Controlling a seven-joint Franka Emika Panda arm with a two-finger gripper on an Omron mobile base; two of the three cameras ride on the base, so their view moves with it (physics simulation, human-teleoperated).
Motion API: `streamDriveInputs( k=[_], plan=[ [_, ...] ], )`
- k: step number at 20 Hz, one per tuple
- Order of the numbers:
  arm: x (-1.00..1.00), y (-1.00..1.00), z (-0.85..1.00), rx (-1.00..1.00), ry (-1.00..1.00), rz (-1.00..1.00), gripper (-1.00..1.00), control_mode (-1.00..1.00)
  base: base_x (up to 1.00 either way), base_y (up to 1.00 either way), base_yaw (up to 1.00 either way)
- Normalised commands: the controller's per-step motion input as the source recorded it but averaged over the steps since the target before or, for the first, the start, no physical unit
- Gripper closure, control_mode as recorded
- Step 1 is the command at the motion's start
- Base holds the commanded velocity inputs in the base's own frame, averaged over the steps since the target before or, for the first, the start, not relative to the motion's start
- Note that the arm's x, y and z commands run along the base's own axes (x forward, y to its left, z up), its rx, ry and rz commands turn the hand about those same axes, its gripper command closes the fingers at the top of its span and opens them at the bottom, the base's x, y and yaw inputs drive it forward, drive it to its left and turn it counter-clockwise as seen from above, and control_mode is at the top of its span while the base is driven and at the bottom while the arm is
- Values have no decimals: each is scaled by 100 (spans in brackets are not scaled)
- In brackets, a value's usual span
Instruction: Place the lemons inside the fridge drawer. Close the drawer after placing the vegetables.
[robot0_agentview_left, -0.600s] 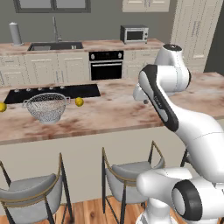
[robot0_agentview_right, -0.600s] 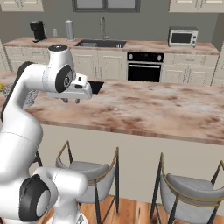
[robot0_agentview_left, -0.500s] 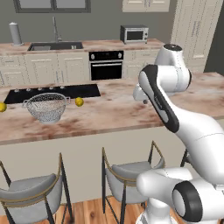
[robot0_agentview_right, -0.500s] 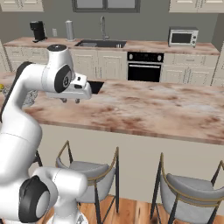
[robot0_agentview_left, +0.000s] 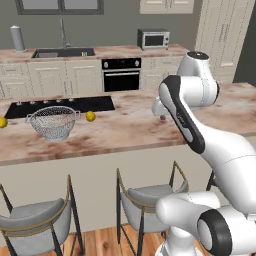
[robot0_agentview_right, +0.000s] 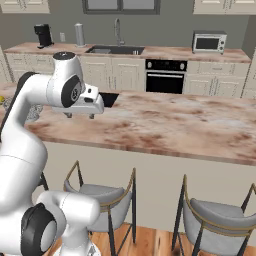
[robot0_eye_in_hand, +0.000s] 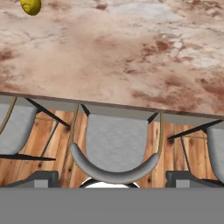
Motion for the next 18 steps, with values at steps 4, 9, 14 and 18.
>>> streamDriveInputs(
  k=[4,9,14,18],
  plan=[
    [0,20,0,0,0,0,-100,-100,0,0,0],
    [0,2,0,0,0,0,-100,-100,0,0,0],
    [0,4,0,0,0,0,-100,100,0,51,0],
    [0,0,0,0,0,0,-100,100,0,91,0]
  ],
)
